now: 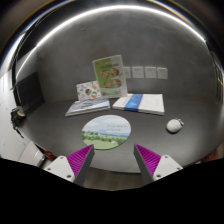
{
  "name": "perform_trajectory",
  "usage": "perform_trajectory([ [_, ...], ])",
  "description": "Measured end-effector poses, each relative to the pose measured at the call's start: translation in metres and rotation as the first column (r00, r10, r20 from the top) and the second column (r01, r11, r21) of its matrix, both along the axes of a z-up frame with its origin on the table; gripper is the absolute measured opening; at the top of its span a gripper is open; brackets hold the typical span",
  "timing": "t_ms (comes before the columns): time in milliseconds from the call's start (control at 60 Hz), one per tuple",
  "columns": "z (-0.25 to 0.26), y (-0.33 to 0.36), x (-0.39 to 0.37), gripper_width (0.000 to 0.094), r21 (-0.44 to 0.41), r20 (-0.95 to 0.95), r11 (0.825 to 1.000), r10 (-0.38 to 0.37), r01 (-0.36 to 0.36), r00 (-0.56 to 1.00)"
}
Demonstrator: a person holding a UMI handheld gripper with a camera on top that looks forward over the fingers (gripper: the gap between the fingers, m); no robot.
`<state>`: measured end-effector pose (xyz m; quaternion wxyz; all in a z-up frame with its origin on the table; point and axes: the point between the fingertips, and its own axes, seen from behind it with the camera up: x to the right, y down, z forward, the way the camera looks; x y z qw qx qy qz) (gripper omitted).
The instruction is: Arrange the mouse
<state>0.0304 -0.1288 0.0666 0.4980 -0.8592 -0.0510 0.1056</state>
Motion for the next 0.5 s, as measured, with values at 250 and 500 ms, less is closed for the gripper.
perform_trajectory([
  [250,-0.016,0.004,0.097,0.0836,-0.019,0.104,0.989,-0.146,0.149,0.984],
  [500,-0.059,0.074,0.202,0.0825,-0.045,0.163,0.983,-0.166,0.175,0.973],
])
